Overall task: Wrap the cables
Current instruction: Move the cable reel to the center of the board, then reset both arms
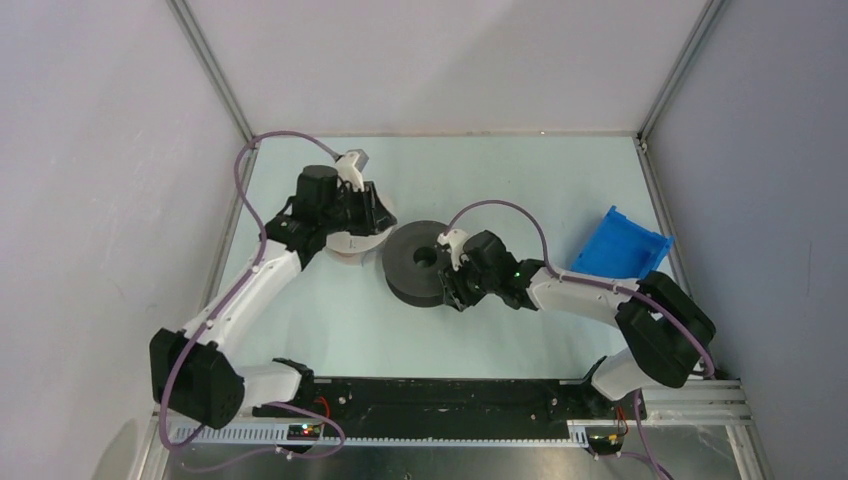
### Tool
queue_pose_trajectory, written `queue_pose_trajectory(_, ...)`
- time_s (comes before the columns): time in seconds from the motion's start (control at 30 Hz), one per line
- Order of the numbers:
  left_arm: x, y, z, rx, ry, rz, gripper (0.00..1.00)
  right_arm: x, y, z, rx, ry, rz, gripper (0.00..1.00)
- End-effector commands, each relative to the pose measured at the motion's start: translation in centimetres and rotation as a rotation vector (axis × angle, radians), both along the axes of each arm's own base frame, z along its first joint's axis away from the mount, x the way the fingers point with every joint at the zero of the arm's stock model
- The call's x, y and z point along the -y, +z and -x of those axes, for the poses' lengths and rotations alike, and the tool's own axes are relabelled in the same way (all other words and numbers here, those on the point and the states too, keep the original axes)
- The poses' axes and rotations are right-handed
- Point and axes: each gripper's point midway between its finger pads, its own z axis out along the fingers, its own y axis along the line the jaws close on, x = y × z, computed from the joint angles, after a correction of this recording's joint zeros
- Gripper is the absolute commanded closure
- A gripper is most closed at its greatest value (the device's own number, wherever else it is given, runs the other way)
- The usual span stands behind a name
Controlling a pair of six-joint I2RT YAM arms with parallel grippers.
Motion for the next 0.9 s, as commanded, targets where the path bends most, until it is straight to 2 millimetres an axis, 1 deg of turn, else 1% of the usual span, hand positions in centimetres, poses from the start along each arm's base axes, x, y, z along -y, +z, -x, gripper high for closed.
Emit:
queue_pose_trajectory(0.0, -1.4, 2.3, 0.7, 0.121, 0.002, -0.04, 0.66, -0.7, 2.1, 0.9, -0.002, 0.042, -0.03, 0.5)
queue_pose_trajectory(0.03, -1.5, 2.9, 1.2, 0.146, -0.004, -0.036, 0.66, -0.1, 2.6, 1.6, -0.01, 0.041, -0.021, 0.5)
queue_pose_trajectory(0.07, -1.5, 3.4, 1.4, 0.161, -0.008, -0.031, 0.65, 0.4, 2.7, 2.3, -0.028, 0.036, -0.01, 0.5)
queue_pose_trajectory(0.1, -1.6, 4.3, 1.8, 0.194, -0.014, -0.026, 0.65, 0.8, 3.8, 2.8, -0.019, 0.026, -0.033, 0.49)
queue_pose_trajectory(0.13, -1.7, 5.3, 2.2, 0.226, -0.015, -0.017, 0.63, 1.3, 4.3, 3.2, -0.019, 0.02, -0.041, 0.49)
queue_pose_trajectory(0.2, -1.6, 6.7, 3.0, 0.283, -0.027, -0.004, 0.58, 2.8, 7.5, 3.4, 0.034, -0.033, -0.106, 0.48)
queue_pose_trajectory(0.23, -1.4, 7.4, 3.2, 0.311, -0.034, 0.007, 0.57, 3.7, 8.0, 3.0, 0.052, -0.085, -0.111, 0.47)
queue_pose_trajectory(0.27, -1.4, 8.1, 3.8, 0.339, -0.039, 0.021, 0.54, 4.7, 9.6, 3.0, 0.087, -0.114, -0.137, 0.45)
queue_pose_trajectory(0.3, -1.1, 8.7, 4.1, 0.366, -0.05, 0.036, 0.52, 5.7, 10.3, 2.3, 0.118, -0.178, -0.137, 0.44)
queue_pose_trajectory(0.33, -1.0, 9.3, 4.7, 0.393, -0.061, 0.049, 0.49, 6.7, 11.9, 2.1, 0.163, -0.221, -0.164, 0.42)
queue_pose_trajectory(0.37, -0.6, 9.9, 5.2, 0.424, -0.079, 0.061, 0.47, 7.7, 12.7, 1.4, 0.202, -0.293, -0.166, 0.4)
queue_pose_trajectory(0.4, -0.5, 10.1, 5.8, 0.448, -0.09, 0.069, 0.43, 8.5, 14.3, 1.5, 0.241, -0.321, -0.204, 0.36)
queue_pose_trajectory(0.43, -0.2, 10.7, 6.2, 0.485, -0.108, 0.077, 0.41, 9.5, 15.6, 1.2, 0.282, -0.374, -0.23, 0.31)
queue_pose_trajectory(0.47, -0.3, 10.8, 6.7, 0.512, -0.112, 0.078, 0.33, 10.1, 16.7, 1.2, 0.31, -0.401, -0.26, 0.12)
queue_pose_trajectory(0.5, -0.1, 11.4, 7.0, 0.549, -0.119, 0.091, 0.09, 10.8, 17.4, 0.9, 0.333, -0.45, -0.275, 0.06)
queue_pose_trajectory(0.53, -0.4, 11.4, 7.4, 0.57, -0.114, 0.096, 0.05, 11.4, 18.8, 1.1, 0.363, -0.467, -0.319, 0.02)
queue_pose_trajectory(0.57, -0.5, 12.2, 7.6, 0.611, -0.107, 0.114, 0.02, 11.9, 19.5, 1.1, 0.384, -0.492, -0.339, 0.01)
queue_pose_trajectory(0.6, -0.7, 12.1, 7.9, 0.627, -0.102, 0.12, 0.01, 12.6, 20.9, 1.3, 0.415, -0.516, -0.38, 0.01)
queue_pose_trajectory(0.67, -1.1, 12.5, 8.2, 0.669, -0.086, 0.125, 0.01, 13.4, 22.5, 1.4, 0.444, -0.557, -0.437, 0.01)
queue_pose_trajectory(0.73, -1.7, 12.7, 8.5, 0.701, -0.068, 0.118, 0.0, 14.2, 23.5, 1.4, 0.459, -0.601, -0.468, 0.0)
queue_pose_trajectory(0.77, -2.0, 13.0, 8.7, 0.717, -0.053, 0.117, 0.0, 14.5, 23.6, 1.3, 0.456, -0.619, -0.472, 0.0)
queue_pose_trajectory(0.87, -2.4, 12.9, 8.8, 0.736, -0.042, 0.104, 0.0, 15.3, 24.1, 1.0, 0.468, -0.668, -0.462, 0.01)
